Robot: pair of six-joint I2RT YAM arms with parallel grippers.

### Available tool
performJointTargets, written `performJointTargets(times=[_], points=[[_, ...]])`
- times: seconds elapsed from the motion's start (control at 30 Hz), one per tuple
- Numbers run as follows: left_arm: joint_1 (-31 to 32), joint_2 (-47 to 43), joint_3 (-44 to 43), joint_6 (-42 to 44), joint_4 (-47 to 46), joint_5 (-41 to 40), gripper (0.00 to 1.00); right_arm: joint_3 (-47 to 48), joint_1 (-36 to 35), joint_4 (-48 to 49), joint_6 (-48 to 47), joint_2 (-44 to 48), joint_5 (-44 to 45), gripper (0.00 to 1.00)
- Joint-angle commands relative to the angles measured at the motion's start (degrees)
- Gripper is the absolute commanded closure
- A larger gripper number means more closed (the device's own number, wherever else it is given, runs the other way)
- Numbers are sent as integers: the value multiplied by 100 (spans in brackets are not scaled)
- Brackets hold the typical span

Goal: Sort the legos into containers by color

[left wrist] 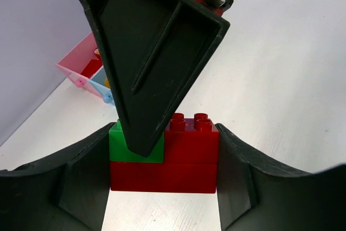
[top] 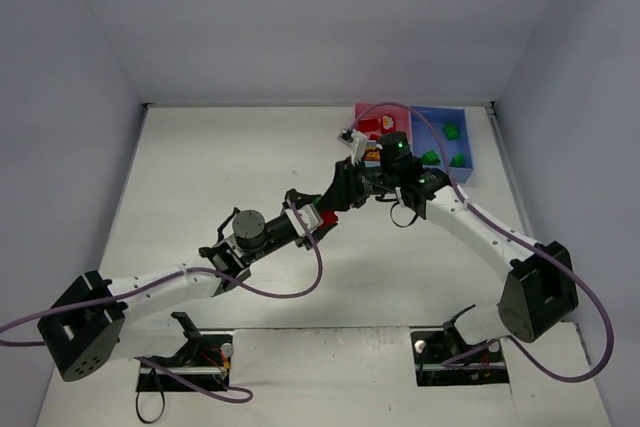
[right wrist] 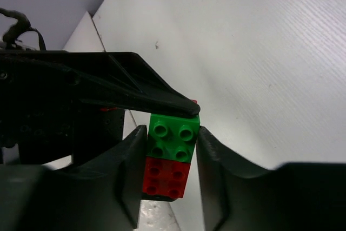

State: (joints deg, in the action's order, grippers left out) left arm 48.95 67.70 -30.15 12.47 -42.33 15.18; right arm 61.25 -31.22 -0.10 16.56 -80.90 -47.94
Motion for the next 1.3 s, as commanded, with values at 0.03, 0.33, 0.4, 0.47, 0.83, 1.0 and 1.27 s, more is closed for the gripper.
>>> performJointTargets(times=[0.03, 0.33, 0.4, 0.47, 0.83, 1.0, 1.27], points=[[-43, -82, -360, 98, -478, 90, 100, 27, -42, 397, 58, 13, -180, 81], [-43, -196, -298, 238, -241, -32, 40, 123, -33, 397, 49, -4, -189, 100], [-43, -284, -228, 282, -145, -76, 34, 150, -33, 388, 49, -22, -198, 100], [-43, -354, -176, 335, -83, -138, 31, 185, -42, 396, 58, -48, -259, 100], [-113, -433, -114, 300, 189, -208, 25, 176, -33, 397, 23, -66, -251, 100], [-184, -398, -193, 63, 382, -296, 16, 176, -33, 397, -21, -40, -242, 100], [-210, -337, -342, 36, 506, -437, 16, 168, -33, 397, -30, -48, -251, 100]])
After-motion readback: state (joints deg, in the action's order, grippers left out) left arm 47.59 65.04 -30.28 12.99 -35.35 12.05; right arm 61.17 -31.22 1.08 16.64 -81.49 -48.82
